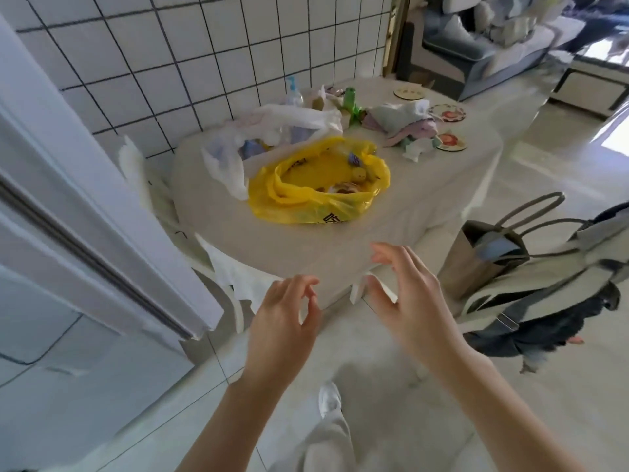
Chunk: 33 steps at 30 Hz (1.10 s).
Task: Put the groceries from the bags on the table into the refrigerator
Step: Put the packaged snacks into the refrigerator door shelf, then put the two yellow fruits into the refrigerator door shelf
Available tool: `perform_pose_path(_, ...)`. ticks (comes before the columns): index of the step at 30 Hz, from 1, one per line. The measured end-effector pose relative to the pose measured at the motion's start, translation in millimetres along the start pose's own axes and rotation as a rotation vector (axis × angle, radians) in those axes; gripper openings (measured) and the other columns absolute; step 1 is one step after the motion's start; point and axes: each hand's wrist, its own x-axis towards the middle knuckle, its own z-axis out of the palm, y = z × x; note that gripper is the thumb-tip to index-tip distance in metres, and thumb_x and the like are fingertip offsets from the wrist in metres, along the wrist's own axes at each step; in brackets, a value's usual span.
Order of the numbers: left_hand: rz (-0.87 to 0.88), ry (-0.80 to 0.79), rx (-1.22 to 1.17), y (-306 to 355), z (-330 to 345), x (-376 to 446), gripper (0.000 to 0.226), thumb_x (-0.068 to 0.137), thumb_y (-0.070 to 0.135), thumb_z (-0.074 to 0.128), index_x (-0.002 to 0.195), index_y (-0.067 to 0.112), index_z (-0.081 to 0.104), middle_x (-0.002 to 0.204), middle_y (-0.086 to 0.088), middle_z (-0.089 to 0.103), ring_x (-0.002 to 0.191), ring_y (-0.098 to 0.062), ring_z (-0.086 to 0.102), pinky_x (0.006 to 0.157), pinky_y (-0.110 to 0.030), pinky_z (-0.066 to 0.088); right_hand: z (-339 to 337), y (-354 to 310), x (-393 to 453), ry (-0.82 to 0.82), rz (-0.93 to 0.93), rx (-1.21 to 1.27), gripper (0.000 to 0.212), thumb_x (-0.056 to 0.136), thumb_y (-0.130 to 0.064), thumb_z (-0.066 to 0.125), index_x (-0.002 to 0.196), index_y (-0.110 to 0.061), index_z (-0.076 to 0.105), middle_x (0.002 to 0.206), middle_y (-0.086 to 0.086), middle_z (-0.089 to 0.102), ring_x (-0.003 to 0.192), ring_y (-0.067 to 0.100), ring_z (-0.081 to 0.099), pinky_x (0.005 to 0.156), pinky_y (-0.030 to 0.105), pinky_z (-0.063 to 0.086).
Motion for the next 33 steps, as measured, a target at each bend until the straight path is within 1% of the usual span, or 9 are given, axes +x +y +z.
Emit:
perform_pose_path(2,-0.048,-0.056,0.004,-7,25,17,0.021,0.090,0.012,0.058,0.109,0.019,0.064,0.090,0.009,0.064,0.085,-0.006,0.055,0.066,-0.021,0.048,4,28,19,-0.016,0.028,0.002,0.037,0.087,-0.012,0.066,0.122,-0.012,0.054,0.108,0.000,0.060,0.104,0.017,0.058,0.086,0.023,0.043)
perform_pose_path(8,-0.132,-0.169,-0.016,-19,91,87,0.021,0.090,0.011,0.059,0.109,0.019,0.064,0.091,0.009,0.064,0.087,-0.008,0.056,0.073,-0.027,0.050,16,95,93,-0.102,0.090,-0.018,0.034,0.089,-0.014,0.062,0.122,-0.014,0.053,0.109,-0.001,0.060,0.105,0.016,0.057,0.087,0.027,0.047)
perform_pose_path(13,-0.211,-0.242,-0.035,-28,128,154,0.023,0.090,0.013,0.056,0.110,0.023,0.062,0.093,0.016,0.058,0.088,-0.004,0.052,0.077,-0.021,0.043,29,139,152,-0.164,0.149,-0.020,0.032,0.091,-0.018,0.060,0.123,-0.015,0.053,0.111,-0.001,0.059,0.107,0.016,0.057,0.088,0.031,0.048)
perform_pose_path(15,-0.260,-0.277,-0.081,-32,139,176,0.023,0.090,0.015,0.054,0.109,0.025,0.062,0.095,0.017,0.058,0.089,-0.002,0.053,0.078,-0.021,0.044,31,154,170,-0.185,0.173,-0.015,0.032,0.091,-0.018,0.059,0.123,-0.016,0.053,0.110,-0.002,0.058,0.107,0.015,0.055,0.088,0.029,0.046)
perform_pose_path(20,-0.256,-0.293,-0.128,-49,171,229,0.016,0.093,0.021,0.056,0.107,0.026,0.062,0.099,0.012,0.063,0.091,-0.003,0.057,0.074,-0.021,0.048,41,194,217,-0.258,0.227,-0.033,0.037,0.091,-0.017,0.059,0.127,-0.015,0.052,0.114,-0.001,0.058,0.111,0.015,0.053,0.090,0.023,0.039)
perform_pose_path(25,-0.274,-0.367,-0.055,-56,212,290,0.020,0.091,0.017,0.056,0.109,0.024,0.062,0.104,0.009,0.061,0.097,-0.009,0.055,0.077,-0.024,0.049,55,242,277,-0.364,0.208,-0.057,0.034,0.091,-0.018,0.058,0.125,-0.013,0.054,0.115,0.001,0.059,0.108,0.018,0.056,0.086,0.021,0.040)
perform_pose_path(29,-0.293,-0.385,-0.016,-62,244,346,0.016,0.090,0.018,0.057,0.106,0.019,0.063,0.107,0.004,0.060,0.100,-0.016,0.057,0.081,-0.033,0.050,75,285,332,-0.410,0.133,-0.138,0.032,0.090,-0.019,0.060,0.120,-0.011,0.055,0.115,0.006,0.059,0.108,0.026,0.055,0.087,0.032,0.045)
perform_pose_path(31,-0.325,-0.409,0.002,-65,260,370,0.014,0.091,0.023,0.059,0.104,0.020,0.063,0.112,0.004,0.058,0.105,-0.016,0.057,0.084,-0.032,0.049,85,307,358,-0.435,0.108,-0.220,0.033,0.087,-0.019,0.062,0.118,-0.009,0.056,0.112,0.008,0.059,0.106,0.031,0.053,0.086,0.038,0.047)
perform_pose_path(33,-0.340,-0.453,0.059,-69,274,390,0.017,0.091,0.023,0.060,0.107,0.021,0.062,0.120,0.005,0.053,0.108,-0.017,0.056,0.087,-0.029,0.045,96,326,381,-0.477,0.077,-0.270,0.034,0.082,-0.015,0.065,0.114,-0.007,0.057,0.107,0.010,0.060,0.101,0.034,0.054,0.081,0.041,0.050)
